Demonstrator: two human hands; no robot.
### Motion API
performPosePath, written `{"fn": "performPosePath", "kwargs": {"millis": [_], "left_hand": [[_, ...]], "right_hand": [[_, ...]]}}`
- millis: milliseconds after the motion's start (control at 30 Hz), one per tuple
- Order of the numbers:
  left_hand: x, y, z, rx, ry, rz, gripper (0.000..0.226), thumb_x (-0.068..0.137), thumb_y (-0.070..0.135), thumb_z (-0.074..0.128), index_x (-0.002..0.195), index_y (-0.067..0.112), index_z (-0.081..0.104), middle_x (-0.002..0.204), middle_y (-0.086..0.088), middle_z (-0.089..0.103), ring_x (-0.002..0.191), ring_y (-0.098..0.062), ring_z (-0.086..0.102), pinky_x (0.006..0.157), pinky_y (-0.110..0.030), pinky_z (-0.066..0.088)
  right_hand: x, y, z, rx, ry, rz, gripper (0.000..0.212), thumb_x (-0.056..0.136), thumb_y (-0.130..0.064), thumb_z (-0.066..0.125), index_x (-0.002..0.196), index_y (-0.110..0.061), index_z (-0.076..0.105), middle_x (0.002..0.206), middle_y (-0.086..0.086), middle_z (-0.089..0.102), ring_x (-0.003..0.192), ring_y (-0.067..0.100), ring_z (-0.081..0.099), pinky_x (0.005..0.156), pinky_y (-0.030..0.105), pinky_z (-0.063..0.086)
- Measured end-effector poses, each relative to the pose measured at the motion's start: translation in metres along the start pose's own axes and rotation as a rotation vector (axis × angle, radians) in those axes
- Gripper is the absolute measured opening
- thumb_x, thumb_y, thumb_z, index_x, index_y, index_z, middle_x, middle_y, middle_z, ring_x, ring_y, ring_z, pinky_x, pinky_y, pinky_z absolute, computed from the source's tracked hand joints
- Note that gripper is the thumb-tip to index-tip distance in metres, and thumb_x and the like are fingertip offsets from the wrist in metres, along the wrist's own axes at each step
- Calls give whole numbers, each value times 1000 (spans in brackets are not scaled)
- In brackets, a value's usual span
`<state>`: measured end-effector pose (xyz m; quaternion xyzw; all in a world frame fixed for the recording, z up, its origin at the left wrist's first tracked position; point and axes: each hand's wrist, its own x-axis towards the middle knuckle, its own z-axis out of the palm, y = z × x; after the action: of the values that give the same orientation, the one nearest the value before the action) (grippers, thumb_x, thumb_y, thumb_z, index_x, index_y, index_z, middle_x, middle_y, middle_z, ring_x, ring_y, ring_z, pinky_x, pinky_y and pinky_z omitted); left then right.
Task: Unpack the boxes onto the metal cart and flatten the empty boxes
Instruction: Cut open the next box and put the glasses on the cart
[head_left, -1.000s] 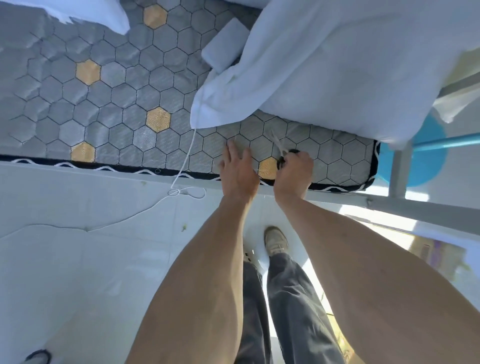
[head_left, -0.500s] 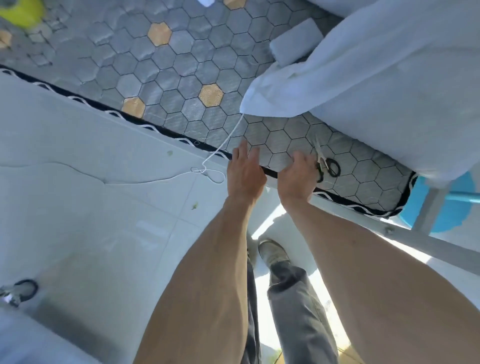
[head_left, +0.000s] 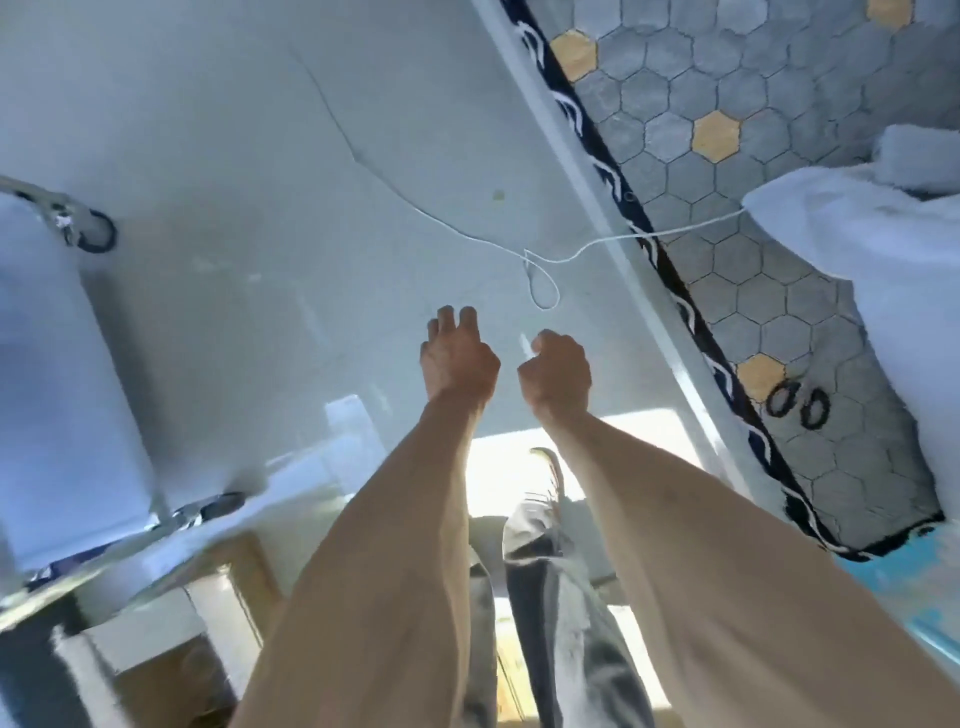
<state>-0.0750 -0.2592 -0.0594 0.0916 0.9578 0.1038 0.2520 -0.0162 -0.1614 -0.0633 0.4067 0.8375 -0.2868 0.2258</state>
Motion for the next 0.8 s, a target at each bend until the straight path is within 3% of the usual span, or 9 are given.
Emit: {"fn": "performPosePath", "kwargs": {"millis": [233,500,700,800], "left_hand": [[-42,-147,13,-156,26,-292,50,83,-3,44,131,9,53,130,-11,54,118,-29,50,93,-40,46],[-118,-302,15,-355,82,-659,45,84,-1,45,127,9,54,125,-11,57,117,-30,50,92,-41,45],[-179,-381,43,-505,163,-827,36,88,17,53,123,10,52,124,-13,56,117,-33,49,92,-43,45],[-219,-412,65,-571,196,-943,32,90,19,52,121,11,52,122,-13,56,116,-33,50,92,-43,43]], "right_hand": [[-43,-61,100,-496,-70,-177,24,88,-21,55,111,-17,58,106,5,65,104,28,61,96,39,45],[-133,-142,218,-626,-251,-504,15,83,-6,51,95,-13,57,102,12,64,98,32,58,77,33,43],[-203,-170,297,-777,-339,-695,24,85,-8,52,107,-9,61,111,13,64,108,33,59,82,33,47],[-244,-167,337,-834,-356,-790,21,84,-6,53,103,-7,62,108,16,64,106,35,59,83,36,49]]}}
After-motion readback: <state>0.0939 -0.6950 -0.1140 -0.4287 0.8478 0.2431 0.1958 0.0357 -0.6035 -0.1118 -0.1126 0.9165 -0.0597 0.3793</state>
